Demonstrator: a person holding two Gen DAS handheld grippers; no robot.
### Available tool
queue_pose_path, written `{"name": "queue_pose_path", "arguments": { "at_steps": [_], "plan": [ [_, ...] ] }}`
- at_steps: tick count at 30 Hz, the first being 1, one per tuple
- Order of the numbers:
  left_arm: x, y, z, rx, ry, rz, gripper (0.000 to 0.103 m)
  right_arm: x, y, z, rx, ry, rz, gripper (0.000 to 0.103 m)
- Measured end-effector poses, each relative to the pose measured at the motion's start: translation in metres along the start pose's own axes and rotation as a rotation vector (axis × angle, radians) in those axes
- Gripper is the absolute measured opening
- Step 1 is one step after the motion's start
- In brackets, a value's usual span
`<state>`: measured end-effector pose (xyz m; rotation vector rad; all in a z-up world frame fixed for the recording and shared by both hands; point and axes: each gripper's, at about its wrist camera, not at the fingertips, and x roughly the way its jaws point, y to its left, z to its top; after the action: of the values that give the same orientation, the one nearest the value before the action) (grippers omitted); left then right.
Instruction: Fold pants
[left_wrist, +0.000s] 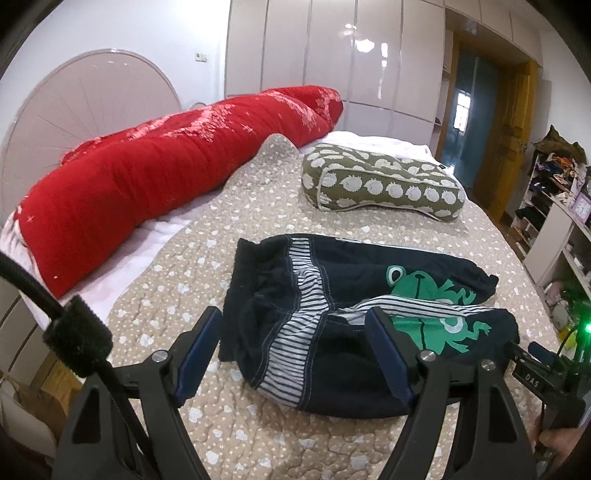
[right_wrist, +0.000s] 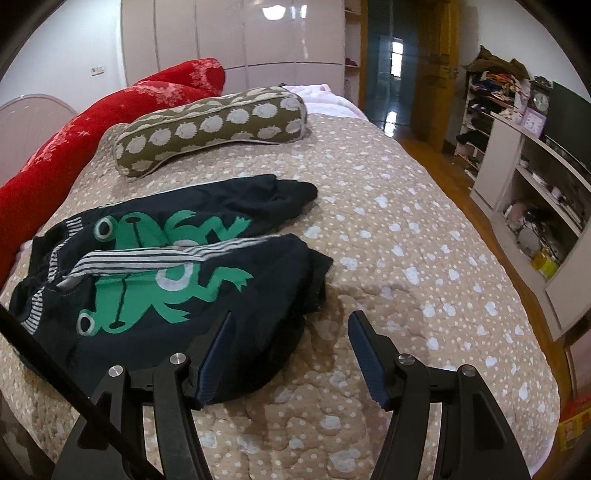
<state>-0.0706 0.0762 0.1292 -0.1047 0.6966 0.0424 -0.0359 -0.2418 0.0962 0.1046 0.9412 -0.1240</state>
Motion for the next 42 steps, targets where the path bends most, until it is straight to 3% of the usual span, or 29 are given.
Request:
{"name": "queue_pose_path", "arguments": {
  "at_steps": [3,7,11,14,22,24,29,30,33,34,35,36,37,38,42],
  "plan": [
    [0.011,0.005,0.020,-0.011,0.030,-0.064,0.078,-0.004,0.002,0.020,-0.046,-0.012,0.052,0.067],
    [0.035,0.002,0.056,0.046,0.053,-0.107,0.079,-0.005,0.010,0.056,-0.129,-0.035,0.158,0.068],
    [0.082,-0.010,0.084,0.131,0.108,-0.151,0.079,0.012,0.031,0.089,-0.294,-0.054,0.224,0.072],
    [0.130,-0.022,0.096,0.171,0.194,-0.207,0.079,0.045,0.048,0.111,-0.374,0.015,0.279,0.072],
    [0.235,-0.043,0.104,0.236,0.381,-0.325,0.079,0.137,0.069,0.151,-0.415,0.160,0.323,0.072],
    [0.256,-0.044,0.103,0.255,0.409,-0.323,0.079,0.158,0.073,0.154,-0.437,0.191,0.314,0.072],
    [0.293,-0.060,0.089,0.380,0.510,-0.341,0.079,0.198,0.088,0.154,-0.514,0.283,0.335,0.074],
    [0.295,-0.065,0.085,0.412,0.512,-0.335,0.081,0.202,0.090,0.153,-0.527,0.292,0.344,0.080],
    [0.293,-0.073,0.080,0.464,0.500,-0.316,0.082,0.207,0.094,0.152,-0.532,0.301,0.364,0.082],
    [0.292,-0.074,0.080,0.456,0.500,-0.316,0.075,0.206,0.094,0.152,-0.527,0.302,0.380,0.078],
    [0.289,-0.074,0.080,0.447,0.495,-0.322,0.067,0.204,0.095,0.152,-0.517,0.303,0.414,0.057],
    [0.285,-0.074,0.080,0.448,0.483,-0.329,0.040,0.200,0.096,0.151,-0.494,0.307,0.448,0.027],
    [0.282,-0.074,0.081,0.445,0.480,-0.332,0.013,0.198,0.096,0.151,-0.480,0.309,0.465,0.016],
    [0.280,-0.073,0.082,0.431,0.489,-0.340,0.008,0.195,0.096,0.151,-0.472,0.305,0.474,0.010],
    [0.255,-0.073,0.084,0.429,0.432,-0.306,0.006,0.171,0.096,0.149,-0.463,0.242,0.446,0.007]
  ]
}}
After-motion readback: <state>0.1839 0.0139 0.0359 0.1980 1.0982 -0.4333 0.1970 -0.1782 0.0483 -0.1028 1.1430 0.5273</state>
